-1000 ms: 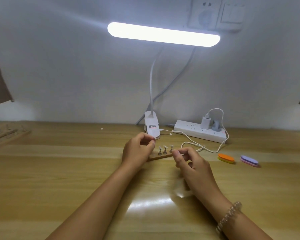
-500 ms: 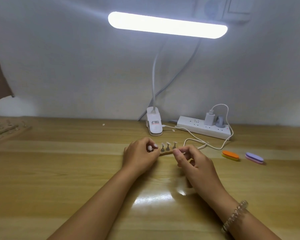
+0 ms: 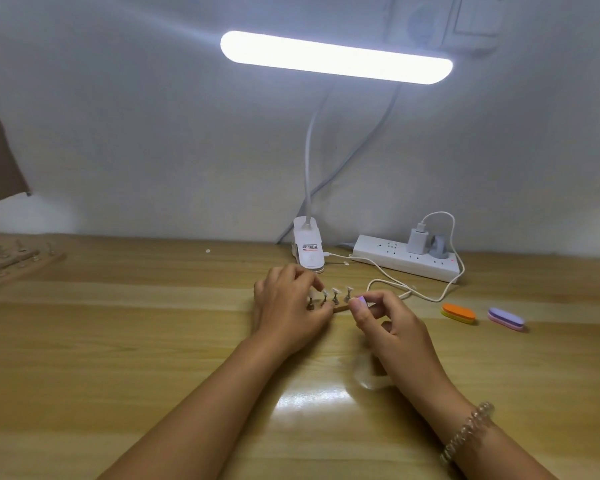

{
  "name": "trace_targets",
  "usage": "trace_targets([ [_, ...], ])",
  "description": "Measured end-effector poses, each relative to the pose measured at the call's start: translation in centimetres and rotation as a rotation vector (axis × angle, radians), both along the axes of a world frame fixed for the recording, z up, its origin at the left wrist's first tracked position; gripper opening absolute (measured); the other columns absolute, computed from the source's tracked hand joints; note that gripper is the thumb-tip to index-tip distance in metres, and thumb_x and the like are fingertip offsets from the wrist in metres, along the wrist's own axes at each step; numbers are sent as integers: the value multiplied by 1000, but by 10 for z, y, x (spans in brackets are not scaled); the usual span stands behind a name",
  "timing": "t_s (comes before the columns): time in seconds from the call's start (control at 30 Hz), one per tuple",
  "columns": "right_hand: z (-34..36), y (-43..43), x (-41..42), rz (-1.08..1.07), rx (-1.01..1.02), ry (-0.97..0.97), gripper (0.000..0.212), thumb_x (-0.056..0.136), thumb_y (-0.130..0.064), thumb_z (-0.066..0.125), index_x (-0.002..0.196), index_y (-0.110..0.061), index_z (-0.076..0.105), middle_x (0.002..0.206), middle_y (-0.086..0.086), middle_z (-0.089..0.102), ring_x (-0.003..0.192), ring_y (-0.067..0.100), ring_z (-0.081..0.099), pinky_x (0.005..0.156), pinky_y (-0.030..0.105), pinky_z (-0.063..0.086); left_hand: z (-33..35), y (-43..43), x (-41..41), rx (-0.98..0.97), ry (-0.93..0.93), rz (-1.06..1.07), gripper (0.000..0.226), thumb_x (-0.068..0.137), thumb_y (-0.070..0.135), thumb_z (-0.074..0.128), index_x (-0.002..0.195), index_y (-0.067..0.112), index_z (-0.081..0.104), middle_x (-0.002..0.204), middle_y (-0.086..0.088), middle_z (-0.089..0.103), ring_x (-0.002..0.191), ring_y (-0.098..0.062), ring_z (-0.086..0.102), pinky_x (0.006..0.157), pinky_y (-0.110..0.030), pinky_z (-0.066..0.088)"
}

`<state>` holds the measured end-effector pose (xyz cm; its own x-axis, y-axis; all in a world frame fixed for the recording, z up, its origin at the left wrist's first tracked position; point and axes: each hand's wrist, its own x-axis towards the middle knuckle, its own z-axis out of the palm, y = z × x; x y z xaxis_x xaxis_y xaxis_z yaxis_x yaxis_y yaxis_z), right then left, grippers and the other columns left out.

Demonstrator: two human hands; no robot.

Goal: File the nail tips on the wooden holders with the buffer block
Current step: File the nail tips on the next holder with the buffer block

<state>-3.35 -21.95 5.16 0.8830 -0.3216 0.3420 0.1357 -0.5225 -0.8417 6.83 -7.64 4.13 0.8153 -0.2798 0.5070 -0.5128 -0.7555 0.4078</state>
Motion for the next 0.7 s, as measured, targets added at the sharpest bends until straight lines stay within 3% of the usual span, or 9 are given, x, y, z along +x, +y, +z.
trace_targets([
  [0.17, 1, -2, 2, 17, 84, 29, 21, 85, -45, 66, 101, -31, 65, 87, -6, 65, 77, 24, 61, 75, 42, 52, -2, -1, 0, 14, -91, -33, 14, 87, 41, 65, 98, 33, 66, 126, 12, 54, 121, -15, 41, 91, -29, 22],
  [0.27, -1, -3, 2, 35, 106, 32, 20, 84, -44, 69, 100, -33, 64, 88, -7, 65, 68, 16, 57, 68, 35, 49, -2, 1, 0, 21, -88, -24, 12, 87, 39, 65, 98, 33, 67, 123, 14, 55, 120, -13, 42, 88, -27, 20],
  [0.37, -2, -5, 2, 58, 110, 44, 20, 83, -42, 71, 101, -36, 63, 92, -8, 66, 68, 20, 59, 64, 29, 47, -1, 2, 0, 30, -80, -19, 11, 88, 39, 64, 98, 34, 67, 116, 15, 57, 115, -12, 45, 91, -28, 23],
  [0.5, -3, -6, 1, 74, 133, 36, 22, 80, -40, 76, 99, -37, 64, 92, -9, 68, 64, 21, 59, 61, 31, 47, 0, 2, 0, 9, -38, -30, 7, 89, 39, 62, 94, 33, 65, 99, 15, 63, 104, -12, 52, 90, -32, 28],
  [0.6, -5, -6, 1, 74, 140, 43, 24, 78, -40, 78, 97, -35, 64, 91, -6, 68, 64, 17, 60, 59, 30, 47, 0, 3, 2, -15, 6, -24, 9, 89, 42, 62, 94, 34, 64, 101, 16, 65, 104, -12, 52, 90, -33, 31],
  [0.7, -4, -5, 0, 69, 149, 55, 33, 72, -53, 75, 94, -29, 66, 86, -4, 67, 70, 19, 63, 61, 30, 47, 0, 5, 3, 9, -11, -10, 10, 91, 42, 61, 96, 35, 66, 107, 18, 66, 109, -12, 51, 97, -34, 27],
])
